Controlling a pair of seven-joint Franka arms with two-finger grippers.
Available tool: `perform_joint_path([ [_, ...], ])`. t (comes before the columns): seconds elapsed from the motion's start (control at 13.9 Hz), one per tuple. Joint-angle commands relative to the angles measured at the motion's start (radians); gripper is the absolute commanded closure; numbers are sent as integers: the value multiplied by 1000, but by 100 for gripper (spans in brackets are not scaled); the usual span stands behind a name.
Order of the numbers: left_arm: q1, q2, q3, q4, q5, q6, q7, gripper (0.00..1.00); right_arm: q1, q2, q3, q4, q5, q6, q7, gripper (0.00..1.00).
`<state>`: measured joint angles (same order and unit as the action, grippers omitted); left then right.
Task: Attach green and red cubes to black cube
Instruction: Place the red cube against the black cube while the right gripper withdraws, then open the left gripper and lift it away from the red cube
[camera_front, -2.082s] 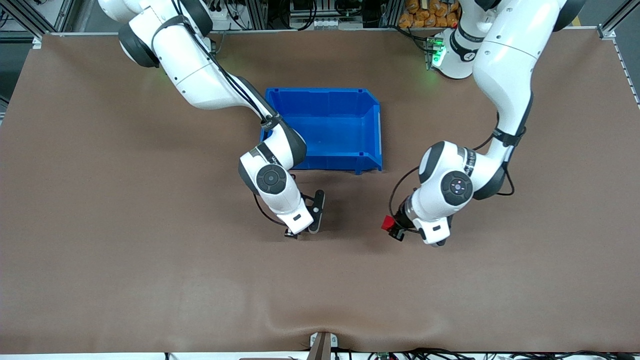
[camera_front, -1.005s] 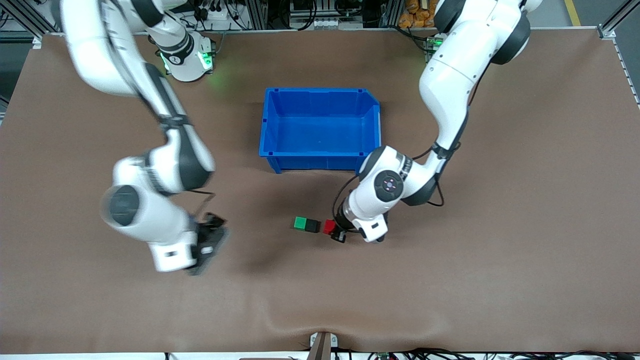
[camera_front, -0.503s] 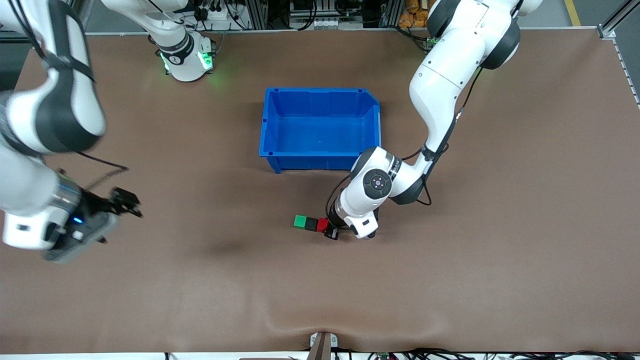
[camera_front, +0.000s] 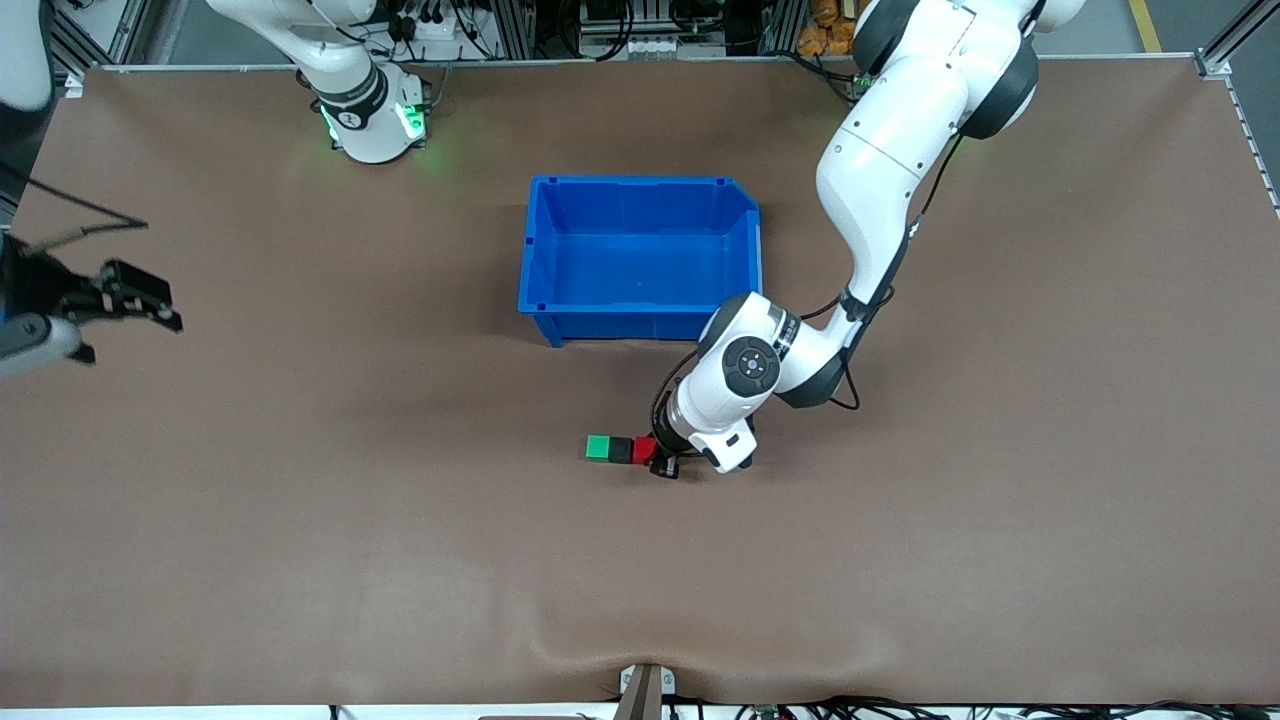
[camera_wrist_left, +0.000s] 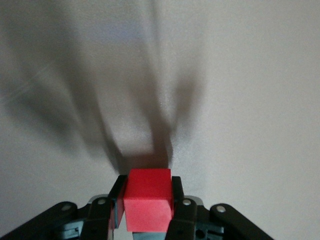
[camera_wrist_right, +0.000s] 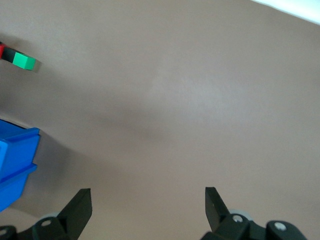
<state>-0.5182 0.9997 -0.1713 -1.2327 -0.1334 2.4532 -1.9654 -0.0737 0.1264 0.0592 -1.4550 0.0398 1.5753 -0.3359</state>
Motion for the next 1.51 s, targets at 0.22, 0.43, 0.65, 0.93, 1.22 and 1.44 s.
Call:
perform_joint_path([
  [0.22,3,-70,19,19,14,-107,-3,0,-2,-223,11,-223,0,-61,268,0],
  [0.43,24,-168,16,18,161,-225,45,0,75,-217,-88,-186,0,-101,325,0],
  [0.65,75,-281,16,7,175,-388,265,0,86,-194,-114,-127,-3,-115,324,0],
  [0.93,210,-433,16,-5,176,-609,593,0,89,-168,-117,-94,-11,-116,325,0],
  [1.22,332,-573,15,-7,176,-831,957,0,92,-111,-116,-24,-20,-150,327,0],
  [1.44,423,-645,15,-8,178,-916,1254,0,91,-111,-114,-34,-17,-138,327,0],
])
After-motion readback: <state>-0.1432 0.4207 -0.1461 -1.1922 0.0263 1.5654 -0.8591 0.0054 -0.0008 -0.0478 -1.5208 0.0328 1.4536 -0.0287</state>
